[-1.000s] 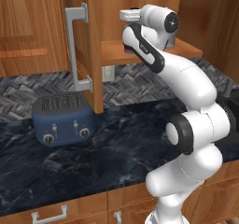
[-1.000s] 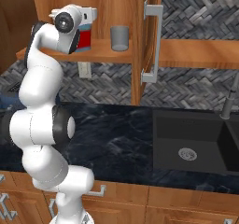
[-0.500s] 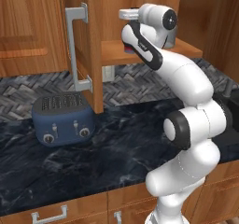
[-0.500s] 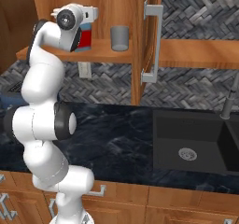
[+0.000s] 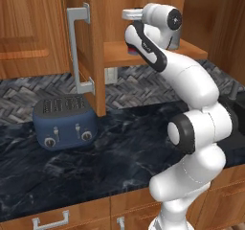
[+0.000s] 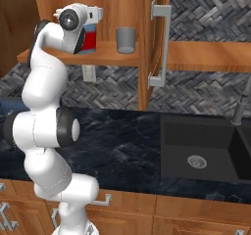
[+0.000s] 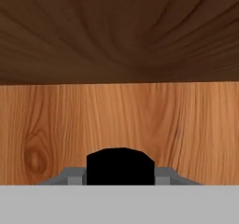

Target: There is a bowl on the dining counter. Grab a lemon wedge from the fridge and place it in the bowl. Then get the liquor bottle and glass cup from the cabinet and place them next to the bowl.

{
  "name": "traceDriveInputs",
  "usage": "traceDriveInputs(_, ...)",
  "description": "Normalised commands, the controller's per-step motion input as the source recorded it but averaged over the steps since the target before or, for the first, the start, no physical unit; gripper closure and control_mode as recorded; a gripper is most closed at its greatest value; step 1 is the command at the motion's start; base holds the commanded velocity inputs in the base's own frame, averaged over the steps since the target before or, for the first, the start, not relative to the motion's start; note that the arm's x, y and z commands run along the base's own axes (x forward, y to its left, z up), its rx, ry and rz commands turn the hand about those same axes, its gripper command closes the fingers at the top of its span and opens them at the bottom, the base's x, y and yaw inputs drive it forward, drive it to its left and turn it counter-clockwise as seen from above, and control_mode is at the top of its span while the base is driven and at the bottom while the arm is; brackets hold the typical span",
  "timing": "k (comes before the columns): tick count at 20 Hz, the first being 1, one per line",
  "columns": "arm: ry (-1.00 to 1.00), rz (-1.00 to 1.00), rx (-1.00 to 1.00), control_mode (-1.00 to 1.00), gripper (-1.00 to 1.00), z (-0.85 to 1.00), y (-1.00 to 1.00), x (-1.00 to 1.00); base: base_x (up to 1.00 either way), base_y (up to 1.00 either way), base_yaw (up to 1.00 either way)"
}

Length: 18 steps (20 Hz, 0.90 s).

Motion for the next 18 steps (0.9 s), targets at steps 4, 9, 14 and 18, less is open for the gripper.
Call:
traceDriveInputs(4,-0.06,0.00,0.00,-1.00,1.00,0.00,0.00,-0.46,0.00,0.00,0.00)
traceDriveInputs(9,-0.07,0.00,0.00,-1.00,1.00,0.00,0.00,-0.76,0.00,0.00,0.00)
traceDriveInputs(14,-0.12,0.00,0.00,-1.00,1.00,0.00,-0.06,-1.00,0.00,0.00,0.00)
traceDriveInputs(18,-0.07,0.00,0.02,-1.00,1.00,0.03,-0.08,-1.00,0.00,0.00,0.00)
